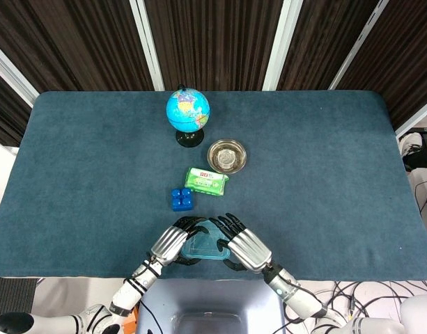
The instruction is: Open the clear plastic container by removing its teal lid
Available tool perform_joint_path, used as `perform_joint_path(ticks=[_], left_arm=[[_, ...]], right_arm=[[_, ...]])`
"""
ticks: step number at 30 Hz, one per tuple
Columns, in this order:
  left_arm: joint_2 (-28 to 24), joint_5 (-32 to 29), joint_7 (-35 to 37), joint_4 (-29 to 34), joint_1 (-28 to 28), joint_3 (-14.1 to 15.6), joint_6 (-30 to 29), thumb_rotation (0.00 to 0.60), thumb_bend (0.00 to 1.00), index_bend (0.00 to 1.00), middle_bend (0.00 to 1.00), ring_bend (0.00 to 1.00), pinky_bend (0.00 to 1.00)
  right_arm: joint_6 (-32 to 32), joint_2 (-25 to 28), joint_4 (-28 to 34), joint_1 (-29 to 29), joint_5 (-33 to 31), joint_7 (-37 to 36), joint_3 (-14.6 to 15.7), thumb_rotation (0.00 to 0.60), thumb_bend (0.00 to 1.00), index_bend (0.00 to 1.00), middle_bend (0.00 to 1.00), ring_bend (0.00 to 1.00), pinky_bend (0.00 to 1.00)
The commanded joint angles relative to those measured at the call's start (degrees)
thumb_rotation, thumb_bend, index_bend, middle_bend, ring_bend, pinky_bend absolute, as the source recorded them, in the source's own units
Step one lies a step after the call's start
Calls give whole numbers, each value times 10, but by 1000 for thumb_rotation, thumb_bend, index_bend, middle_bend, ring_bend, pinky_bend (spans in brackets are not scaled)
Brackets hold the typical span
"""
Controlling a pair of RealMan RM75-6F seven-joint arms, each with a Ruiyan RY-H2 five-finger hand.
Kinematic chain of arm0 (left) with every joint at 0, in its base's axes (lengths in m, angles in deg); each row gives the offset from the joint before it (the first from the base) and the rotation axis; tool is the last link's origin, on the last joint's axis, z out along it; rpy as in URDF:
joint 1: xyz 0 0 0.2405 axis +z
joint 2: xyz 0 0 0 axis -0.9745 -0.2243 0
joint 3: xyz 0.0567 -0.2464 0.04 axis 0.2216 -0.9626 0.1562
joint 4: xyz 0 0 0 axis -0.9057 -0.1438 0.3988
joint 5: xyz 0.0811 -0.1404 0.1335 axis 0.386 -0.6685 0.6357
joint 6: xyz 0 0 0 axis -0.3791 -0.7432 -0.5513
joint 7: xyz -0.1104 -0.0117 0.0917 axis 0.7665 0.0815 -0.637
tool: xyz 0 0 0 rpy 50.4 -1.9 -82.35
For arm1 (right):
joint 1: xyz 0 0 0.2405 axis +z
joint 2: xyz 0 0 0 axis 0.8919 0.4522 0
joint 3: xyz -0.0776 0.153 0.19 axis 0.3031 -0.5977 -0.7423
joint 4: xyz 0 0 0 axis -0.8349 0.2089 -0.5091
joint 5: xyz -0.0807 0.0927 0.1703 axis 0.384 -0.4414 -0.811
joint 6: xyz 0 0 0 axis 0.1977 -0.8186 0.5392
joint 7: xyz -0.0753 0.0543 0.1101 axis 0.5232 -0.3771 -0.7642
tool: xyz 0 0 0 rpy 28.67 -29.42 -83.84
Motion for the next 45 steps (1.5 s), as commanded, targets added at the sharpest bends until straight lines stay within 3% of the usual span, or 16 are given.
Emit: perform_joint_path(ticks=[1, 7, 45], left_arm=[[-2, 0, 3, 1, 0, 1, 2, 600, 260, 484, 402, 373, 489], [-6, 4, 15, 2, -1, 1, -1, 600, 260, 468, 359, 374, 488], [-10, 31, 88, -22, -1, 16, -19, 600, 266, 433, 369, 413, 512]], right_arm=[[0, 1, 1, 0, 0, 1, 0, 600, 264, 532, 0, 0, 0], [-1, 7, 7, -1, -5, -2, 0, 600, 268, 531, 0, 0, 0], [-11, 26, 11, 7, -8, -65, 6, 600, 302, 526, 0, 0, 0]])
